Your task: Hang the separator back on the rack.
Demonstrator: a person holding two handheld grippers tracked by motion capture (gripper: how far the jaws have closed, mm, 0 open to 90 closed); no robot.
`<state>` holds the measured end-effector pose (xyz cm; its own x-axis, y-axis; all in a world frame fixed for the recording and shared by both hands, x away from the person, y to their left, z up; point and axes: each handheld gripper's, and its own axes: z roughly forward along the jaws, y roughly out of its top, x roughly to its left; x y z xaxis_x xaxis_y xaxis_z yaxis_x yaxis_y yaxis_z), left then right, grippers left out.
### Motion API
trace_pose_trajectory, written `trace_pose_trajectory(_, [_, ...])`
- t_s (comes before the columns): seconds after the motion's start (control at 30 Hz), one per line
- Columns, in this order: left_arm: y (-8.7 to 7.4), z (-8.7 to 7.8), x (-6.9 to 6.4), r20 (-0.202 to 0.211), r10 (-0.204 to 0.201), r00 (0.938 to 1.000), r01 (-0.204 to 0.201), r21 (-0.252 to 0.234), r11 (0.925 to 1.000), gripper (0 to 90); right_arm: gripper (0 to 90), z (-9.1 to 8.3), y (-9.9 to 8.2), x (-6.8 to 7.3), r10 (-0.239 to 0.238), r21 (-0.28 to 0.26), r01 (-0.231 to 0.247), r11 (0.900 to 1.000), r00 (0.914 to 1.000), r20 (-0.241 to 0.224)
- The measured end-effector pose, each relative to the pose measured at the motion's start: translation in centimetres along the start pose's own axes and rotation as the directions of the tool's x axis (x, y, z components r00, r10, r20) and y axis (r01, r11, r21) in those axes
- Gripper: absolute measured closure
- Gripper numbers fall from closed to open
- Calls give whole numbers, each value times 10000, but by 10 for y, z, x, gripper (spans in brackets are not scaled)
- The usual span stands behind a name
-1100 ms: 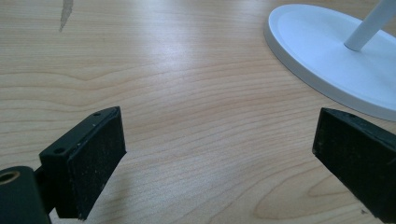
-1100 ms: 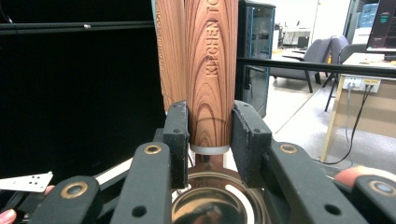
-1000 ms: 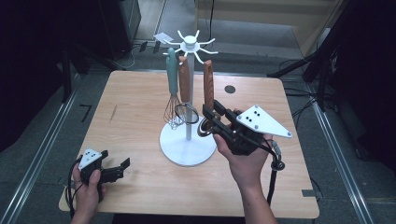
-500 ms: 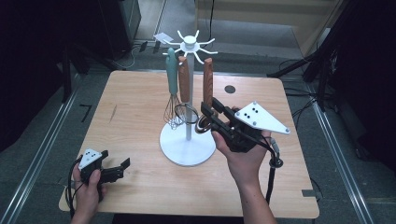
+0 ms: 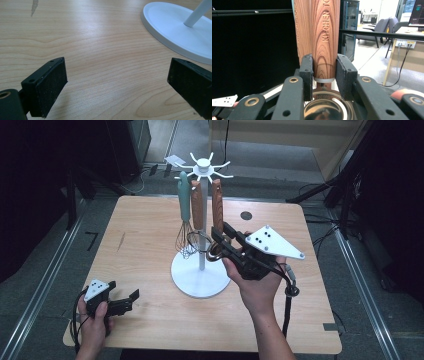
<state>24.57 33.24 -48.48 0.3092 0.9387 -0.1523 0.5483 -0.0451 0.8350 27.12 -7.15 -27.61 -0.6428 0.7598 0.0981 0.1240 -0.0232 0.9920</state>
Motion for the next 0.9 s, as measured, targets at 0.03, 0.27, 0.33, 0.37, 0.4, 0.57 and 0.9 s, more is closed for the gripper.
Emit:
trace_pose_trajectory(0.03, [0,0,0,-5,3,10000,-3,-1,10000,26,712,1,0,0,-5,43,5,10000,10000,38])
trace_pose_trajectory(0.27, [0,0,0,3,-44,10000,44,-23,10000,26,712,6,-4,0,-126,206,121,9997,9997,215])
trace_pose_trajectory(0.33, [0,0,0,4,-48,10000,48,-7,10000,26,711,6,-5,1,-180,137,177,9998,9996,214])
trace_pose_trajectory(0.37, [0,0,0,10,-49,10000,49,-9,10000,26,710,6,-5,1,-178,87,177,9998,9997,191])
trace_pose_trajectory(0.4, [0,0,0,10,-49,10000,49,-8,10000,26,707,6,-6,1,-149,60,148,9999,9998,137])
trace_pose_trajectory(0.57, [0,0,0,11,-81,10000,81,-27,10000,26,639,5,-10,0,-108,102,109,9999,9999,-133])
trace_pose_trajectory(0.9, [0,-1,0,41,-98,9999,98,-50,9999,26,330,4,-28,-1,-267,372,268,9989,9996,-31])
